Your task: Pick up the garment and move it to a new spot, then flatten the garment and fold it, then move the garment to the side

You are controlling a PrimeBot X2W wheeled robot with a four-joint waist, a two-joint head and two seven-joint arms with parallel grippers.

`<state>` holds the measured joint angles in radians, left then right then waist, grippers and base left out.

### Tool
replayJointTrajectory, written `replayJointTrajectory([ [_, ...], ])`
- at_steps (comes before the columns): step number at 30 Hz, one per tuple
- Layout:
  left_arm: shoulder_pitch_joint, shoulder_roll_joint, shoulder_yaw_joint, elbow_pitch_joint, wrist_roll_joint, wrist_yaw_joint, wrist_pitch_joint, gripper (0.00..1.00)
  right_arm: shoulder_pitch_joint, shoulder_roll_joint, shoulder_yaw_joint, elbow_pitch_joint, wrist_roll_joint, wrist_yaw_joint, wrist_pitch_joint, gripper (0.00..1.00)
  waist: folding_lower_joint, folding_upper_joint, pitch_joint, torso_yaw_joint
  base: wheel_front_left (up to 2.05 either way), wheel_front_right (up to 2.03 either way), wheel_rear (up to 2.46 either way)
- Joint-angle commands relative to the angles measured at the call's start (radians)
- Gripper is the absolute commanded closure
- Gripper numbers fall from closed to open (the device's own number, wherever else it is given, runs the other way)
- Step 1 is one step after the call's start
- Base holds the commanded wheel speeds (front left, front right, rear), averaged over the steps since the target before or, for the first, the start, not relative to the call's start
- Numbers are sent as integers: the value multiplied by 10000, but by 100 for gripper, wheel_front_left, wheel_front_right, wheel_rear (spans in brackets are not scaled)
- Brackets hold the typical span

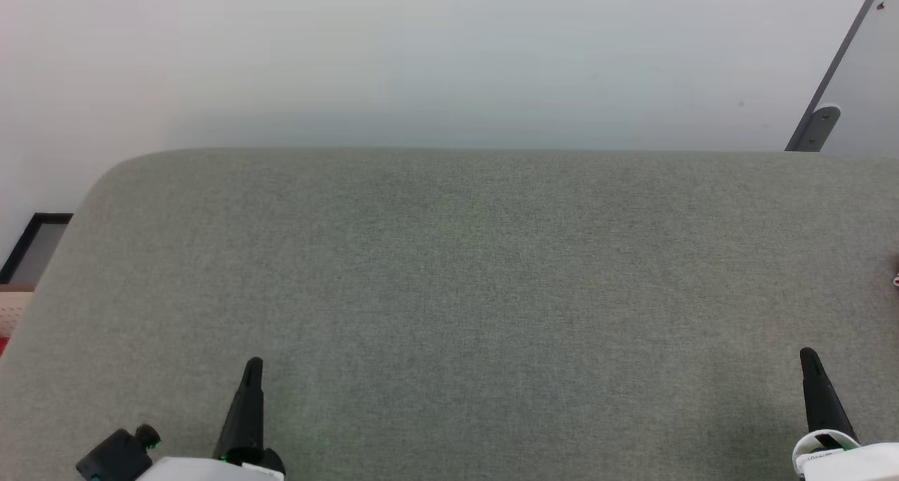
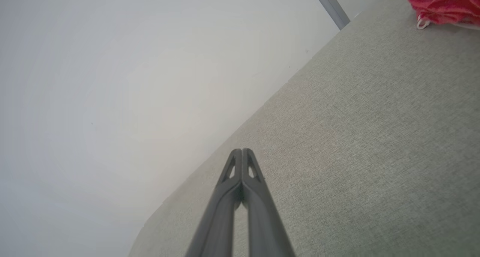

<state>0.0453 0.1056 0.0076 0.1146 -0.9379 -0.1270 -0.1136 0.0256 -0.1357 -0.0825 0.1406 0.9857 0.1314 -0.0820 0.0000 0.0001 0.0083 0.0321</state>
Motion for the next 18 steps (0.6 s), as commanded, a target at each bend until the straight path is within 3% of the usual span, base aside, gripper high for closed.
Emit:
replayJointTrajectory([
  [1, -216, 37, 61, -43, -316, -24, 52, 100, -255, 8, -42, -53, 283, -5, 62, 100, 0, -1, -1, -5, 0, 0, 0],
  [18, -582, -29, 205, 313, -2183, -32, 556, 100, -563, 225, -97, 244, 1940, -7, 569, 100, 0, -1, -12, -71, 0, 0, 0],
])
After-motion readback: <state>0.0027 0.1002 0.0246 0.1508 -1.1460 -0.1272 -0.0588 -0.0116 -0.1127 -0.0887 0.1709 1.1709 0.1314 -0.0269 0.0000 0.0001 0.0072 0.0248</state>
